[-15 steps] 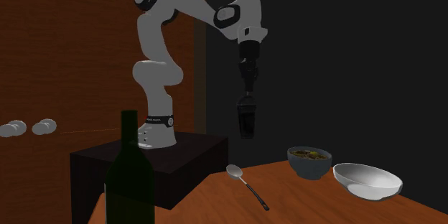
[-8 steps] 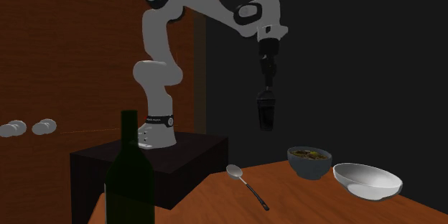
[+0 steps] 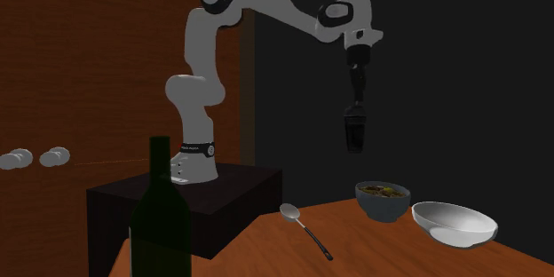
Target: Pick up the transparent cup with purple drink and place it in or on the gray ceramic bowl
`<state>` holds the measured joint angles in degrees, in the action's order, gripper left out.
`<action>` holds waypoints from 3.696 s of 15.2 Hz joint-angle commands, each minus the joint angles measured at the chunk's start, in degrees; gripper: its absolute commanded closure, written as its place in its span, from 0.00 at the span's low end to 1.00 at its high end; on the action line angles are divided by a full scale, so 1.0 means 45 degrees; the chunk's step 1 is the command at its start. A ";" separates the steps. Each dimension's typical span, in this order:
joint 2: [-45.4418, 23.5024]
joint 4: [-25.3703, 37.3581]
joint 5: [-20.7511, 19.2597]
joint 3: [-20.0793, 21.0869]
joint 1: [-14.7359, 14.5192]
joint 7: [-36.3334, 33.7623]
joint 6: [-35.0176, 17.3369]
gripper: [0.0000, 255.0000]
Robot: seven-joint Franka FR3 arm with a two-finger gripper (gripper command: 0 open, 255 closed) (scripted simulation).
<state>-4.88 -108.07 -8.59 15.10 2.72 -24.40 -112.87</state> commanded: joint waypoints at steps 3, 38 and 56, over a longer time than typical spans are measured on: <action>-0.1795 0.2651 -0.0494 0.0301 -0.0581 -0.0842 0.1038 1.00; -0.5796 0.3940 -0.1824 0.0149 -0.1649 -0.2469 -0.1343 1.00; -0.5244 0.4635 -0.1578 0.0301 -0.1708 -0.2311 -0.0116 0.00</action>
<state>-29.15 -87.74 -15.97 16.32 -5.02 -35.07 -114.60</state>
